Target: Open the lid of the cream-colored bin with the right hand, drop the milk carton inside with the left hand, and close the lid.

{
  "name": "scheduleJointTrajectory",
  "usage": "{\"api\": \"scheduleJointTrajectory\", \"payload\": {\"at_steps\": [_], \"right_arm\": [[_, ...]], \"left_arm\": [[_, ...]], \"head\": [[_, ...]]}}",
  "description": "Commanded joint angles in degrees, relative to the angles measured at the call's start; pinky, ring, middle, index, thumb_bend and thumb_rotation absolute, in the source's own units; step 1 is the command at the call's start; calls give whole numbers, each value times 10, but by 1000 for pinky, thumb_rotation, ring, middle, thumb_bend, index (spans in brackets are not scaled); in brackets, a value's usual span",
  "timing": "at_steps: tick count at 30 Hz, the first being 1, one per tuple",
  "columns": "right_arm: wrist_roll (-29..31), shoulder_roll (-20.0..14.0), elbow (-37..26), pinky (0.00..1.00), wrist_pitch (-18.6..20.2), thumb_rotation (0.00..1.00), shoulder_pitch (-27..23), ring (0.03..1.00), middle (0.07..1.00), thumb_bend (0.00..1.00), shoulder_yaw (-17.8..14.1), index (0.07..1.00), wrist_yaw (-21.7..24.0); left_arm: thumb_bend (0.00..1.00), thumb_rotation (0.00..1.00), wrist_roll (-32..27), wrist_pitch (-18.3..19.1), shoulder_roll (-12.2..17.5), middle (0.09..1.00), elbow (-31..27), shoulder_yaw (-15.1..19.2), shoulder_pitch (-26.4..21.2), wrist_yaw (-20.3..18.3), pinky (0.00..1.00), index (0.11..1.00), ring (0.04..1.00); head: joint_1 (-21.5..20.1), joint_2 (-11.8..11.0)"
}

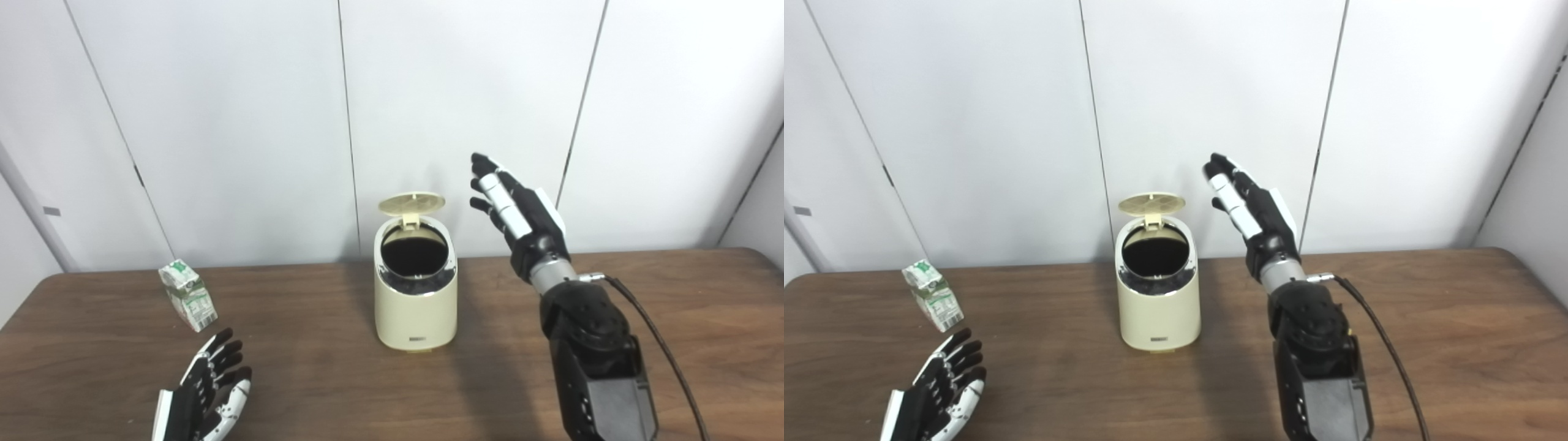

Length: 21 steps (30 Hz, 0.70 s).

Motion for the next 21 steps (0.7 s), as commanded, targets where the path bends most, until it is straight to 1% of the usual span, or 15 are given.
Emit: {"api": "scheduleJointTrajectory", "payload": {"at_steps": [1,3,4,6,8,10,13,14,17,19,21], "right_arm": [[18,-12,-28,874,-3,808,4,906,918,478,-6,888,3],[24,-22,-39,902,-3,802,21,920,924,479,-3,891,5],[17,-29,-47,908,-3,809,32,925,926,480,2,892,4],[-6,-45,-59,872,-4,841,54,913,914,478,15,881,1],[-17,-60,-68,874,-14,853,75,921,921,460,26,885,3],[-22,-72,-75,899,-23,852,95,935,937,451,33,898,4],[-33,-89,-83,914,-43,850,132,951,961,520,41,937,3],[-34,-91,-85,913,-49,853,142,951,959,538,42,937,2],[-29,-92,-92,912,-58,870,163,954,952,584,42,933,1],[-22,-89,-95,925,-57,875,172,961,953,590,38,935,-1],[-13,-85,-100,945,-55,905,184,980,964,594,32,942,-1]], "left_arm": [[303,276,2,-6,-6,823,7,-2,14,7,757,898,808],[304,278,3,-4,-5,822,5,-3,14,7,756,896,807],[306,279,4,-4,-5,822,5,-3,14,8,755,895,808],[305,279,5,-6,-5,814,7,-2,13,10,757,890,803],[305,285,6,-6,-4,813,8,-2,13,10,762,889,802],[308,297,5,-6,-3,814,8,-1,12,9,758,888,802],[303,272,3,-7,-2,812,8,0,12,8,758,887,801],[300,269,4,-6,-2,813,8,0,12,8,760,887,802],[312,311,7,-1,-2,810,5,1,12,9,767,883,803],[318,327,7,-1,-2,809,5,1,12,9,769,882,802],[320,333,4,-2,-1,815,5,2,12,7,769,886,805]], "head": [[0,1],[0,2],[0,3],[-1,3],[0,5],[-1,6],[-2,8],[-1,8],[-2,8],[-1,10],[-1,10]]}}
